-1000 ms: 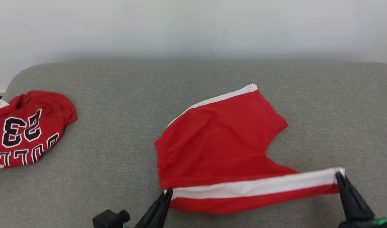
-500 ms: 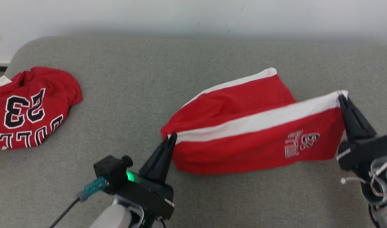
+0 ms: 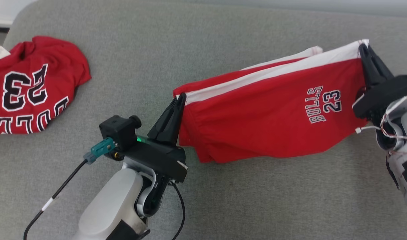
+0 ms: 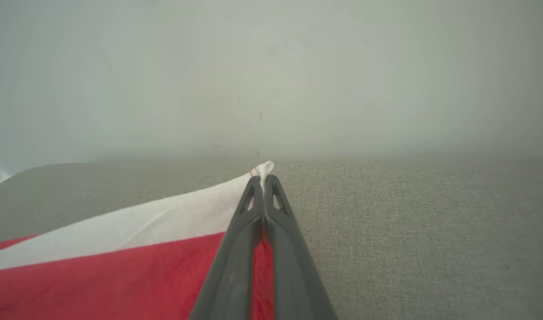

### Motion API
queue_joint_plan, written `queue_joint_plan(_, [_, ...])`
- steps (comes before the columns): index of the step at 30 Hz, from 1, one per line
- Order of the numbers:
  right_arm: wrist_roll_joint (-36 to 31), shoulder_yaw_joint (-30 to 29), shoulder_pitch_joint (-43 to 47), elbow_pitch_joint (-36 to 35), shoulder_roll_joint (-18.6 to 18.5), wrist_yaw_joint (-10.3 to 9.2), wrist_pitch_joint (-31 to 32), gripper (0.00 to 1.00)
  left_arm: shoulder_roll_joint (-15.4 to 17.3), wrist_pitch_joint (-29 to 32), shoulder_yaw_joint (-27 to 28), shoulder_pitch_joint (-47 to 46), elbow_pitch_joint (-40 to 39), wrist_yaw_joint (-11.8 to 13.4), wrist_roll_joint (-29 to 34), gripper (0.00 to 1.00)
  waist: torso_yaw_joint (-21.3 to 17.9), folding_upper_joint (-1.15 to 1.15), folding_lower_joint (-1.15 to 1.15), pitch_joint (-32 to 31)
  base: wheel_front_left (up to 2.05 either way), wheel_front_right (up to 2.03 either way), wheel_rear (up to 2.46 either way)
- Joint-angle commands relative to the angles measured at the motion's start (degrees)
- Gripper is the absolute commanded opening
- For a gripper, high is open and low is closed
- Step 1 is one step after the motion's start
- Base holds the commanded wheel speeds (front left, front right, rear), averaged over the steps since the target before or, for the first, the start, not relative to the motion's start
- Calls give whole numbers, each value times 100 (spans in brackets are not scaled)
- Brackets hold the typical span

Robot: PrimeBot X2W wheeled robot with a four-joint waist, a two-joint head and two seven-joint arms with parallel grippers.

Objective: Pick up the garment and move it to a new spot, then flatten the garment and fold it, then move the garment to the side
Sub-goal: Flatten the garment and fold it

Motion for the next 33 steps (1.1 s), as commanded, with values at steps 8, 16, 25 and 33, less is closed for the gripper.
queue_joint_plan(8, [-167, 449, -855, 1058, 168, 6, -299, 0, -184, -18, 36, -345, 415, 7, 307, 0, 231, -1, -2, 402, 0, 0, 0])
queue_joint_plan(16, [-118, 768, -1130, 1569, 255, 6, -543, 100, -248, -18, 100, -401, 586, 8, 546, 100, 234, -1, -2, 310, 0, 0, 0])
queue_joint_plan(25, [233, 1108, -825, 1771, 191, 6, -712, 100, -226, -18, 404, 105, 583, 7, 928, 100, 191, -1, -2, -104, 0, 0, 0])
queue_joint_plan(33, [598, 1478, -235, 1849, -9, 6, -664, 100, -259, -18, 1508, 1071, -469, 102, 1915, 100, 220, -1, -2, -408, 0, 0, 0])
